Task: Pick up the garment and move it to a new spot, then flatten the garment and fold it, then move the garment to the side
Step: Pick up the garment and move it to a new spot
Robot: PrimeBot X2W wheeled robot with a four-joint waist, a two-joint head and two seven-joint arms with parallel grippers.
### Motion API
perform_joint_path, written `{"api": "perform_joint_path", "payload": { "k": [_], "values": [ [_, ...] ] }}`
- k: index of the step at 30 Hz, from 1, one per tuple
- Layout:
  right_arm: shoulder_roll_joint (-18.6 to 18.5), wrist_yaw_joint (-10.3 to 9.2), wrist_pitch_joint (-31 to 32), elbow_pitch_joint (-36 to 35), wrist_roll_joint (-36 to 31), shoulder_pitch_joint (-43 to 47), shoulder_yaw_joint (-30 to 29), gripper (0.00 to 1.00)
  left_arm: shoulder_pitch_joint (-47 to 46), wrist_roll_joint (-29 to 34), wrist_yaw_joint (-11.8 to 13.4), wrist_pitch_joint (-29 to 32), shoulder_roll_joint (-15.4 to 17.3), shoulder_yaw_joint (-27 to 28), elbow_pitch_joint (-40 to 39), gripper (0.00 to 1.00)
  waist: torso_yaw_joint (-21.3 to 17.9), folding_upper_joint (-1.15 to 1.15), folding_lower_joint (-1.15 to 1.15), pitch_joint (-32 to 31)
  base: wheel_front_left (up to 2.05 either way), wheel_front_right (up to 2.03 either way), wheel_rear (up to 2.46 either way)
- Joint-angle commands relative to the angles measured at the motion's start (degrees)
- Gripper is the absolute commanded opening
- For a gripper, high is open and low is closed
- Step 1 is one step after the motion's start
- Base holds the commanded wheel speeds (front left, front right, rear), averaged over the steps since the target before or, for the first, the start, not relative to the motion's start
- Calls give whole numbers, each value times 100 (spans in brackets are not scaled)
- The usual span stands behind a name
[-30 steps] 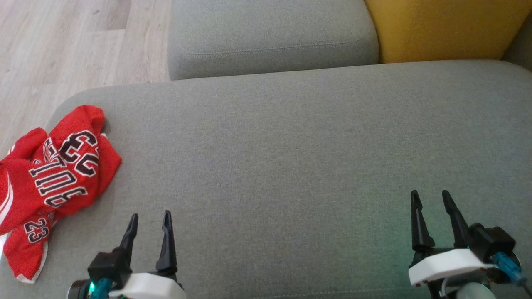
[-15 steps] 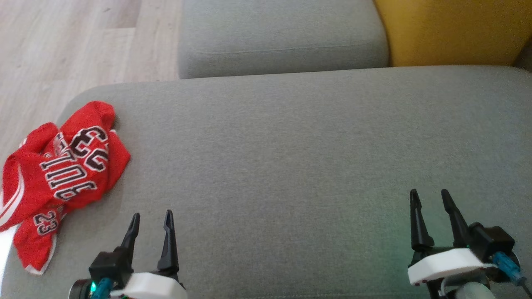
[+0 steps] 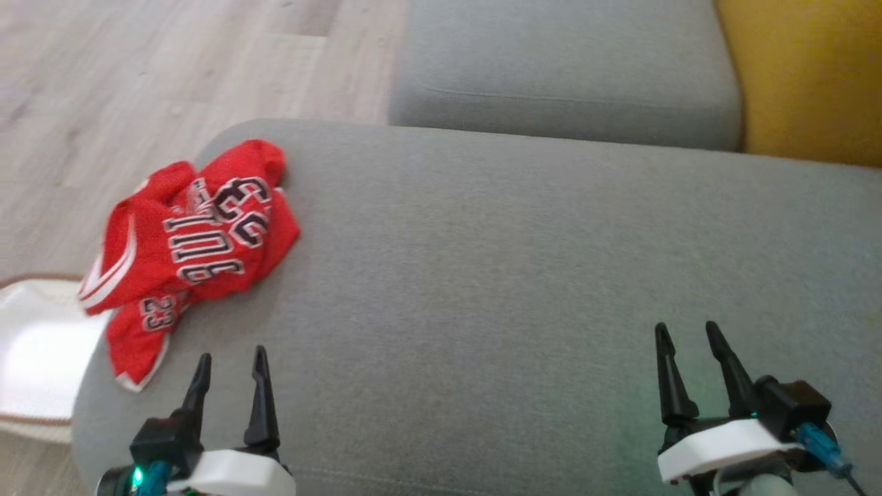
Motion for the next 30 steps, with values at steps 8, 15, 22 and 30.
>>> {"api": "perform_joint_path", "payload": {
  "k": [8, 15, 22, 30],
  "values": [
    [-52, -4, -78, -200, 130, -63, 290, 100, -128, 135, -27, -70, -20, 342, -260, 100, 783, 0, 0, -88, 0, 0, 0],
    [-52, -4, -78, -232, 176, -8, 391, 100, -104, 161, -65, -70, -20, 435, -264, 100, 1100, 0, 0, -82, 0, 0, 0],
    [-52, -4, -78, -244, 224, 33, 435, 100, -103, 178, -95, -70, -20, 495, -265, 100, 1321, 0, 0, -74, 0, 0, 0],
    [-52, -4, -78, -220, 242, -1, 508, 100, -93, 103, -50, -70, -20, 608, -298, 100, 1300, 0, 0, -50, 0, 0, 0]
  ]
}}
